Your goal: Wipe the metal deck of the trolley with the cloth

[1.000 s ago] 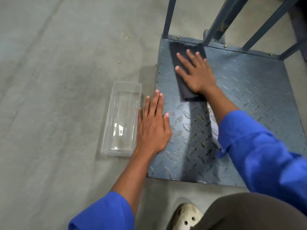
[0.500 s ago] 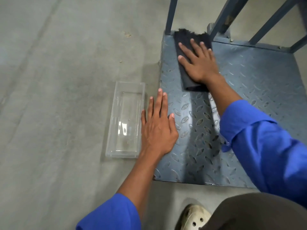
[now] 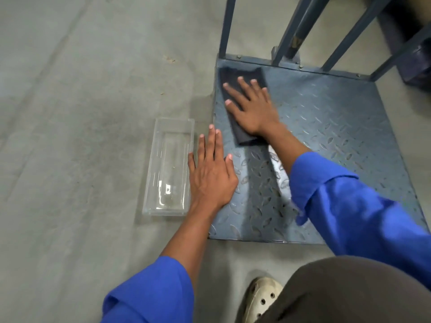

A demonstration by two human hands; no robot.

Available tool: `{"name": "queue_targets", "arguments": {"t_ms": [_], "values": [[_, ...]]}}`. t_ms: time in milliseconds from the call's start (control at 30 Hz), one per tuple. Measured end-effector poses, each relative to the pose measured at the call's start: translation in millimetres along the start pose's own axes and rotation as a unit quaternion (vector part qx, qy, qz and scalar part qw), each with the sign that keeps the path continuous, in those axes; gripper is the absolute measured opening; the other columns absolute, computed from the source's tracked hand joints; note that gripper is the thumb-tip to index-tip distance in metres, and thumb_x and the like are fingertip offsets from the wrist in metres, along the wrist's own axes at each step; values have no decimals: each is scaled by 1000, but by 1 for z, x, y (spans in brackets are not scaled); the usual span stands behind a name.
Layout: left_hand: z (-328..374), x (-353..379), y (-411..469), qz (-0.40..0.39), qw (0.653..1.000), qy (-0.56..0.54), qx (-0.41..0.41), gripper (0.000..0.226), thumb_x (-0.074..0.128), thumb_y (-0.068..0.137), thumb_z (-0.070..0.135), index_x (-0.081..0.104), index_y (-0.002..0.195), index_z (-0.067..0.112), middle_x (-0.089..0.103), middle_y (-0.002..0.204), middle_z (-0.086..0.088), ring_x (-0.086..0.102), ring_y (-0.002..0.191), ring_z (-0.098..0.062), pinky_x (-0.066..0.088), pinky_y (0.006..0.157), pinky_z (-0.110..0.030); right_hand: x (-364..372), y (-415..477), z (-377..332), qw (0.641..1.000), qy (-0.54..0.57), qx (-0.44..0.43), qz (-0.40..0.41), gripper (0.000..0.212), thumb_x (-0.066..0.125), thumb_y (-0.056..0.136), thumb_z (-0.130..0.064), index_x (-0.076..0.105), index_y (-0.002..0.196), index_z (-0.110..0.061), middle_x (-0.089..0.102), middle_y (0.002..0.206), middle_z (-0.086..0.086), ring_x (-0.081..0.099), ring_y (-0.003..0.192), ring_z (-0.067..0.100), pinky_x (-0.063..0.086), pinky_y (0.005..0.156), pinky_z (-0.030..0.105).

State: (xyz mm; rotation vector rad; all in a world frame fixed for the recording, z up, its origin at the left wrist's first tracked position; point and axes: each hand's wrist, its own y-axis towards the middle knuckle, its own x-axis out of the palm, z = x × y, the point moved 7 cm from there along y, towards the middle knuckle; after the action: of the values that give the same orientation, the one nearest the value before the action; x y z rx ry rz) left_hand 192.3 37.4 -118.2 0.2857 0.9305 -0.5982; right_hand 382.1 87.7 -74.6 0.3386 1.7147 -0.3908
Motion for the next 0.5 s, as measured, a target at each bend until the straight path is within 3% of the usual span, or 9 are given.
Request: {"name": "queue_targets", "arguments": {"t_ms": [133,267,333,500], "values": [[-4,-4,-17,3,1000,8,-15,70,16,109,43,0,172,20,-10,180,5,-1,167,-21,15,132,-56,14,-36,-28,991,-15,-135,-17,52,20,109,-61,12,160,-59,6,175,-17,0,163,16,-2,131,44],[-5,-3,-45,5,1000,16,-11,68,15,109,43,-2,172,23,-12,179,7,-2,167,-21,12,133,-54,-9,-14,28,1000,-1,-21,-16,55,20,107,-63,11,161,-57,3,176,-12,-1,163,21,1,131,51],[-8,-2,-54,5,1000,13,-13,67,15,110,43,-2,172,25,-12,179,10,-3,167,-20,12,133,-54,-7,-22,25,1000,8,-5,-10,55,17,106,-64,9,161,-58,2,176,-11,-1,163,22,-1,131,50],[-13,0,-74,18,999,-7,-27,66,14,109,42,3,172,28,-5,179,13,1,167,-19,16,133,-52,20,-95,-39,985,-18,-172,-2,54,21,108,-64,15,161,-57,9,175,-16,2,163,15,-1,131,42]]}}
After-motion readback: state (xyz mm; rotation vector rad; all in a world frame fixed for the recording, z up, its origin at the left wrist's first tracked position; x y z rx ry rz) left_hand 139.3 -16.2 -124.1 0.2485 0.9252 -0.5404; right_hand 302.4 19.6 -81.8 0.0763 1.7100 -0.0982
